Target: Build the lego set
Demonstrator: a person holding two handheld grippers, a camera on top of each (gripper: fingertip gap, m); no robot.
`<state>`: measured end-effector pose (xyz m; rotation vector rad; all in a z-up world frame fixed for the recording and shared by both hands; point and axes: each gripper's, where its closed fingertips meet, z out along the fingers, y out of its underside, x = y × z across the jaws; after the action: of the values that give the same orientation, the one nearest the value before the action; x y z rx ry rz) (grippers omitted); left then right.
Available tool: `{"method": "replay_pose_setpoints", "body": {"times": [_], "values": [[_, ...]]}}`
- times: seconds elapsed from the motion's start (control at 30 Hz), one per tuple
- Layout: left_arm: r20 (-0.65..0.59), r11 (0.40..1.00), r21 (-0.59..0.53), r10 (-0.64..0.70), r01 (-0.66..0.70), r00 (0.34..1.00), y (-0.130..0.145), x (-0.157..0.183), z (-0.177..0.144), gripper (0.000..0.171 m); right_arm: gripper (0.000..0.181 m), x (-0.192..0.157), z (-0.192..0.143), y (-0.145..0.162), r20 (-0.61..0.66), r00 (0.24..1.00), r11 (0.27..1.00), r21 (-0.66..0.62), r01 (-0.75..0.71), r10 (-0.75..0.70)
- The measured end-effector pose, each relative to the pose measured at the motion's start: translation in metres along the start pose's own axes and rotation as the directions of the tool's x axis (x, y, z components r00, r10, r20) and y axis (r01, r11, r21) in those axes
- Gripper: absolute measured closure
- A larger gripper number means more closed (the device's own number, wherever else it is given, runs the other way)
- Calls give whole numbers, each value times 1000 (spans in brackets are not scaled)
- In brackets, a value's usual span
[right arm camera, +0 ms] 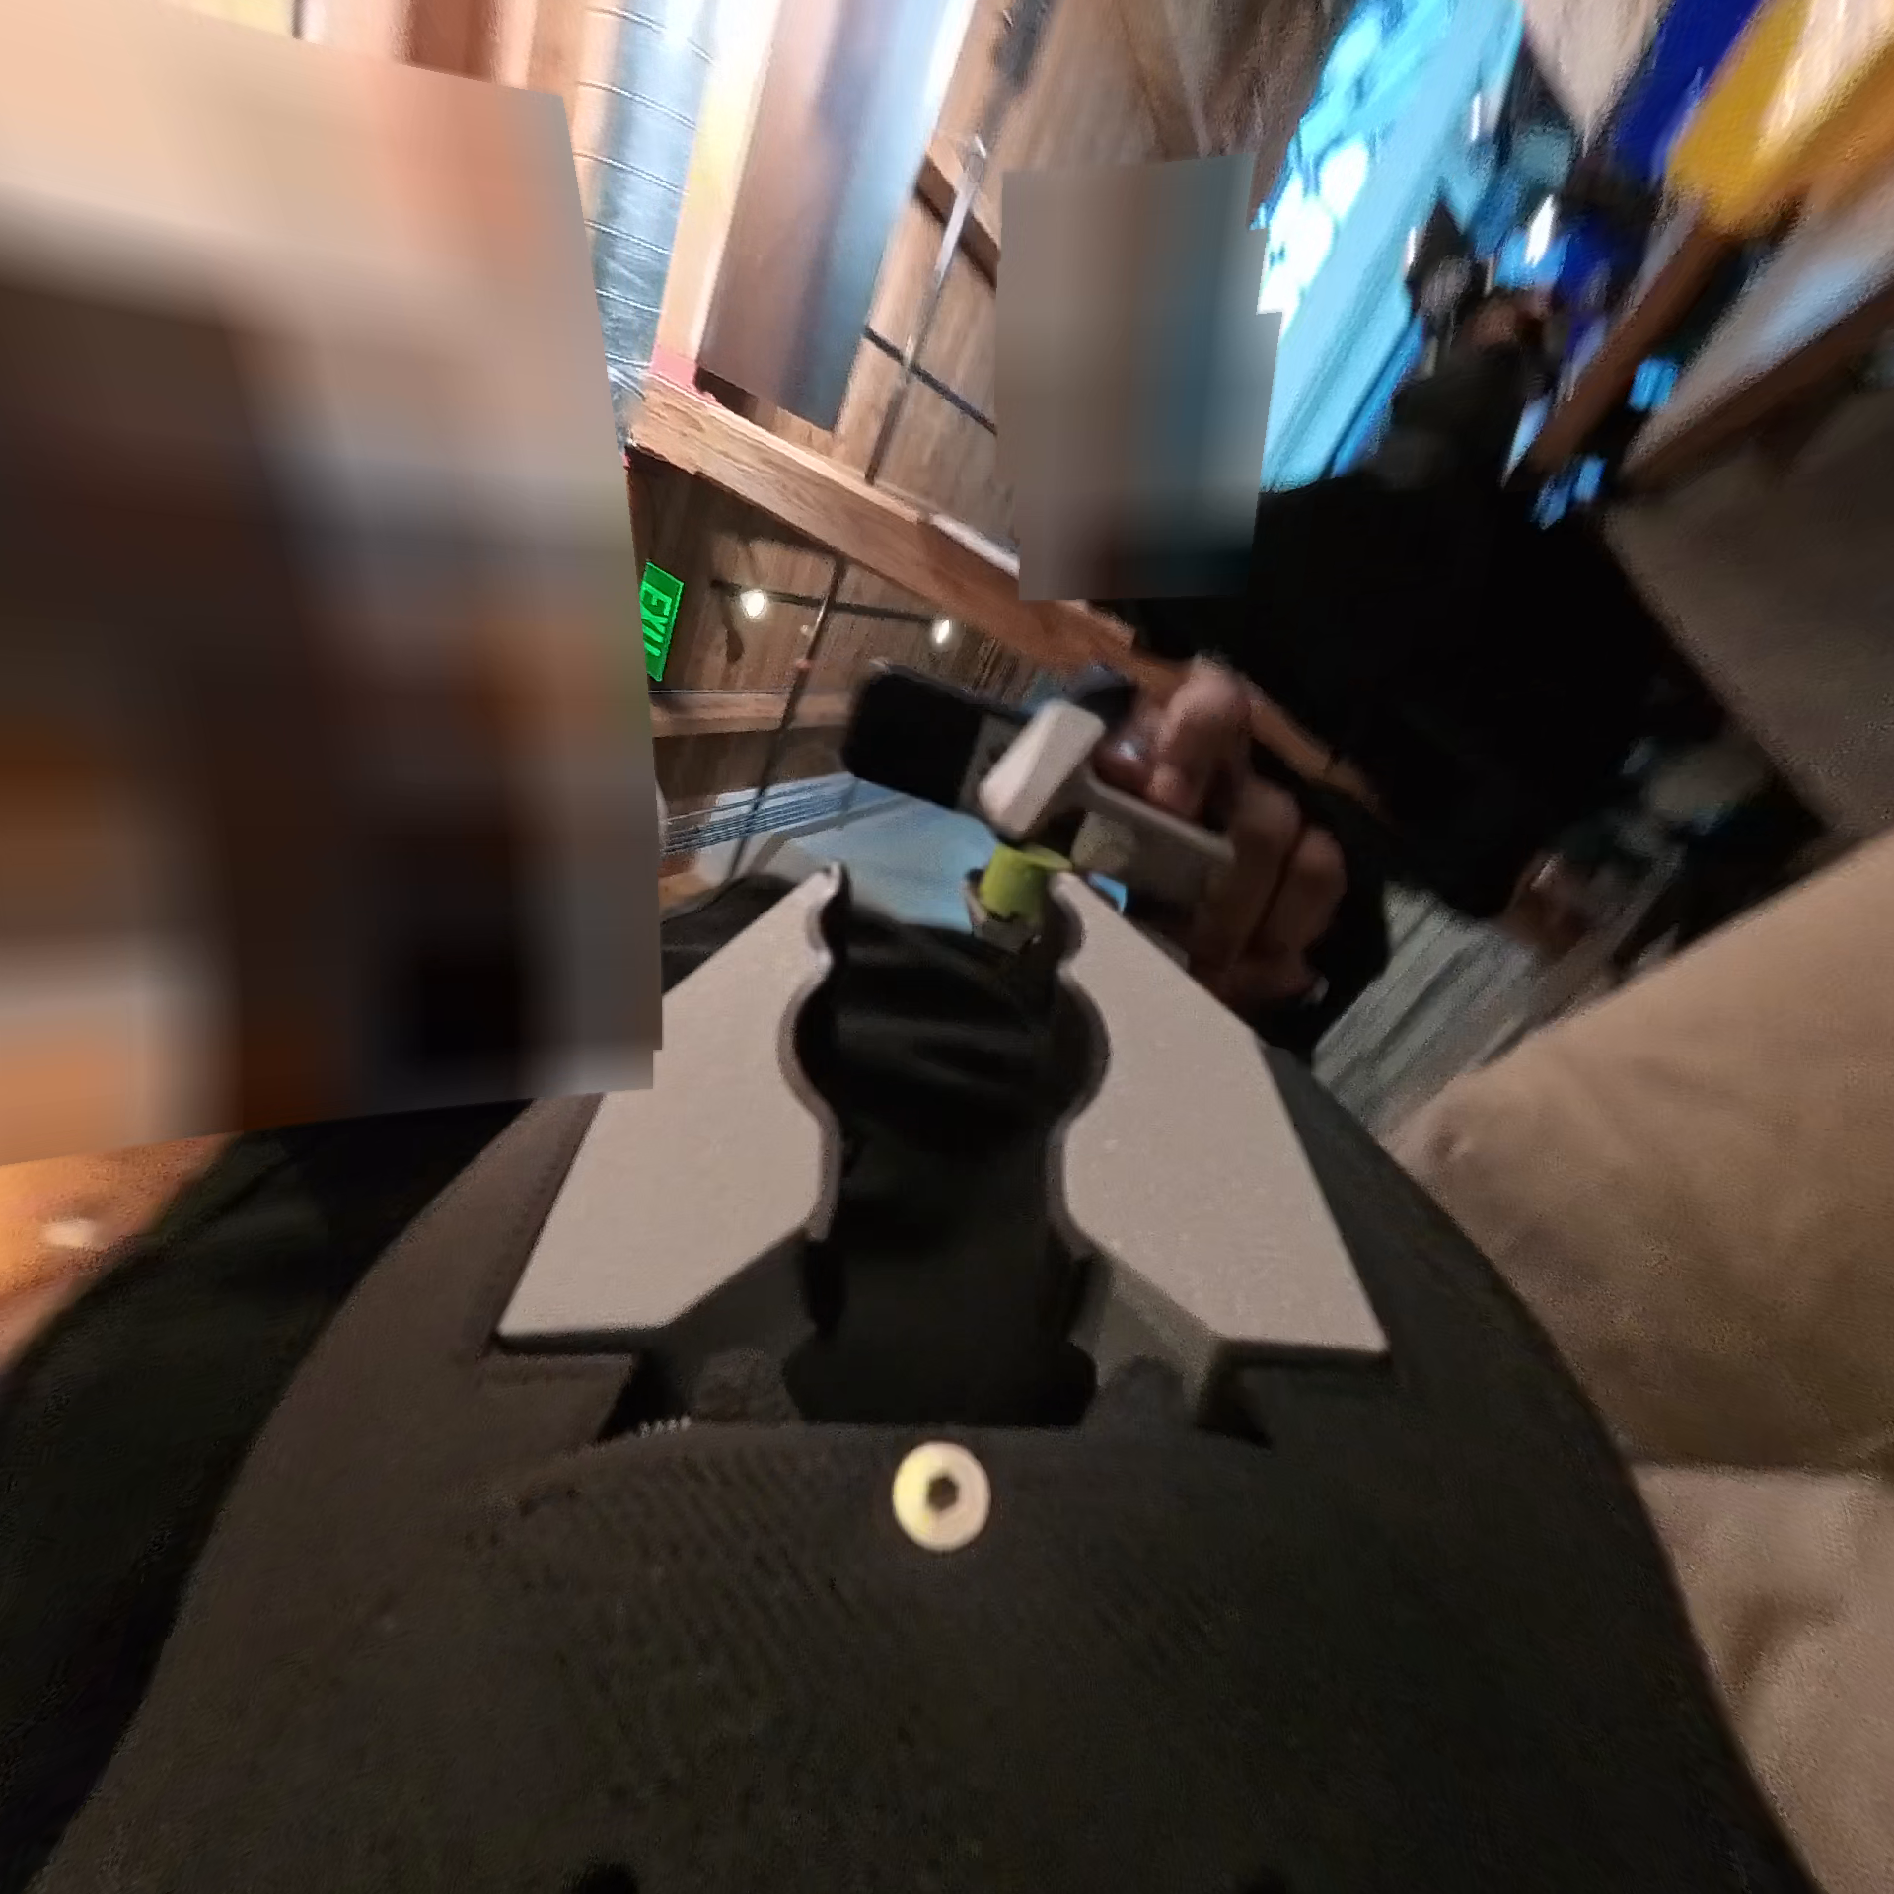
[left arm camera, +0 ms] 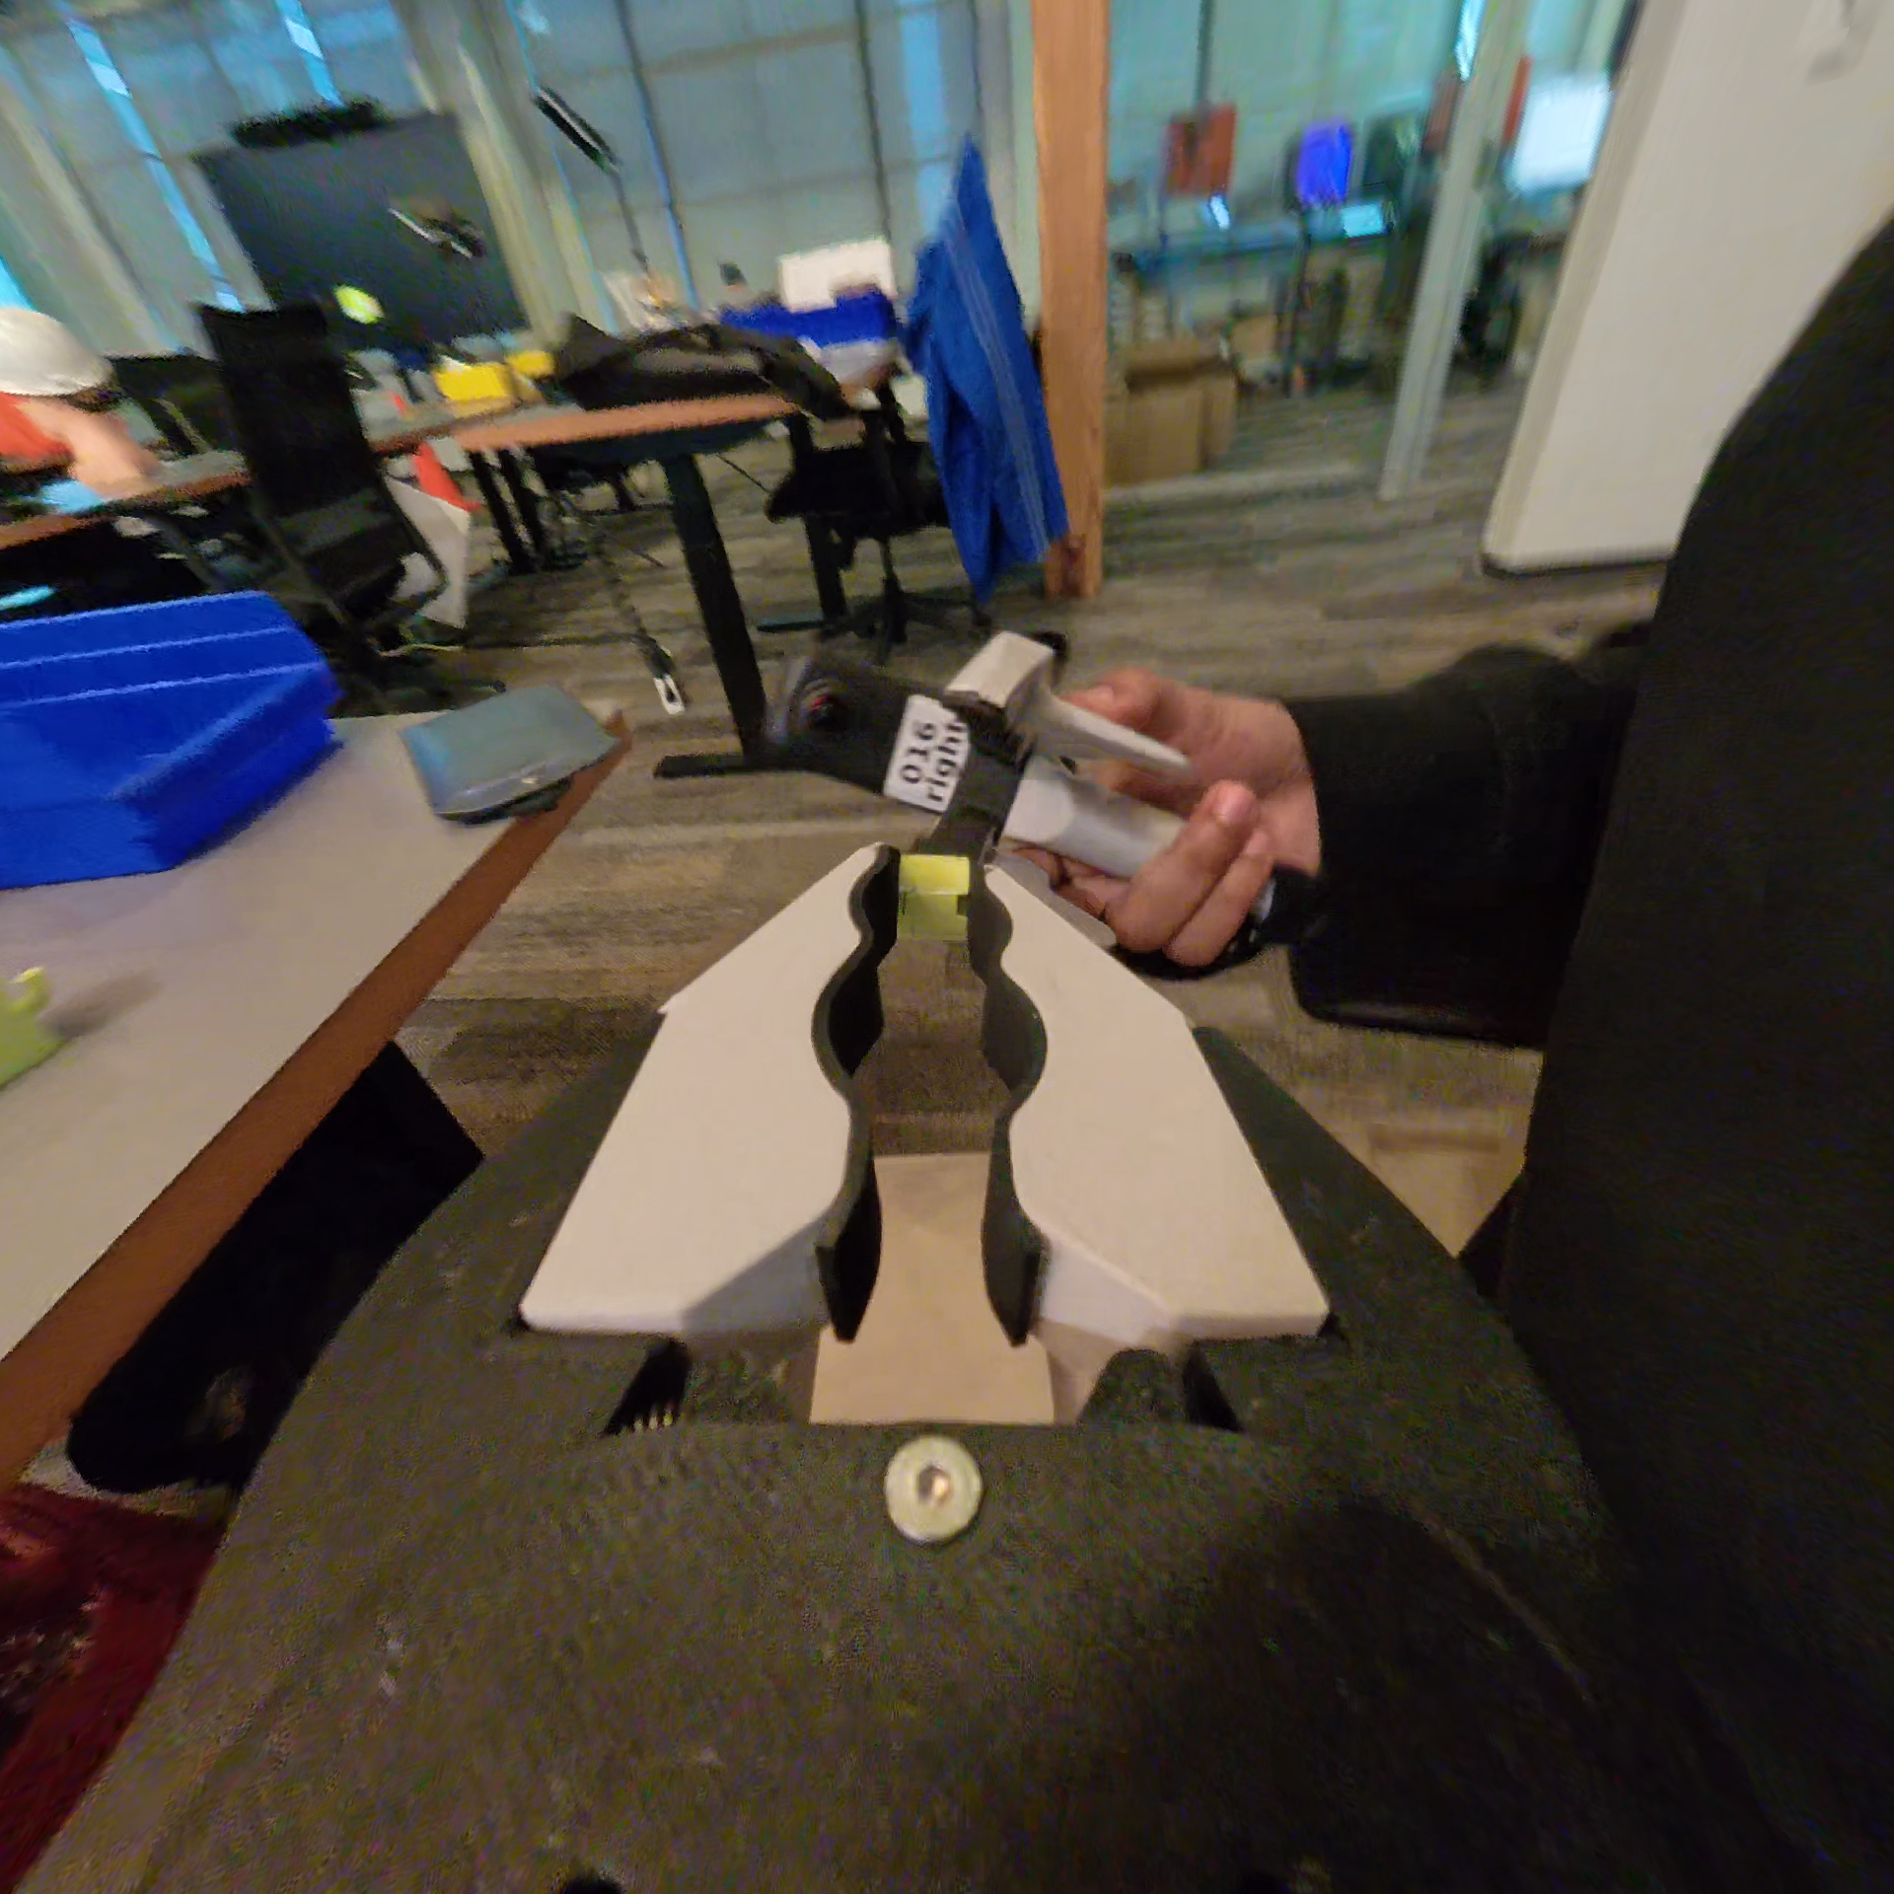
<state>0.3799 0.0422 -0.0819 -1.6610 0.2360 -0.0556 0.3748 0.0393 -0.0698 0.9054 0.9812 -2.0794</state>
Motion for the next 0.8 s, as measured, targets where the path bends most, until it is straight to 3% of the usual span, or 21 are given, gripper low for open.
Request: {"method": "replay_pose_setpoints", "body": {"times": [0.07, 0.1, 0.17, 0.2, 0.27, 0.37, 0.5, 0.63, 0.8], "values": [[34, 987, 109, -121, 117, 992, -13, -8, -28, 160, 172, -8, 11, -6, -48, 958, 958, 34, 286, -284], [37, 970, 170, -184, 176, 982, -19, -11, -43, 161, 174, -6, 20, -5, -104, 898, 903, 0, 431, -428], [58, 928, 279, -273, 247, 960, -27, -16, -71, 161, 151, 8, 43, -2, -217, 730, 760, -130, 637, -648], [60, 909, 315, -305, 272, 950, -29, -16, -82, 161, 148, 14, 57, 2, -222, 651, 687, -197, 700, -726], [51, 880, 362, -347, 306, 936, -33, -13, -98, 161, 149, 18, 87, 14, -148, 569, 587, -266, 765, -809], [25, 828, 439, -398, 347, 917, -44, -10, -116, 160, 158, 18, 118, 22, -26, 570, 557, -259, 790, -821], [-45, 755, 498, -468, 426, 882, -47, -10, -130, 160, 169, 14, 134, 28, 102, 613, 581, -229, 781, -784], [-82, 717, 515, -504, 470, 860, -41, -16, -131, 160, 170, 22, 132, 24, 110, 648, 614, -233, 754, -754], [-198, 669, 491, -538, 558, 819, -33, -24, -114, 159, 170, 28, 114, 14, 41, 628, 597, -269, 756, -777]]}}
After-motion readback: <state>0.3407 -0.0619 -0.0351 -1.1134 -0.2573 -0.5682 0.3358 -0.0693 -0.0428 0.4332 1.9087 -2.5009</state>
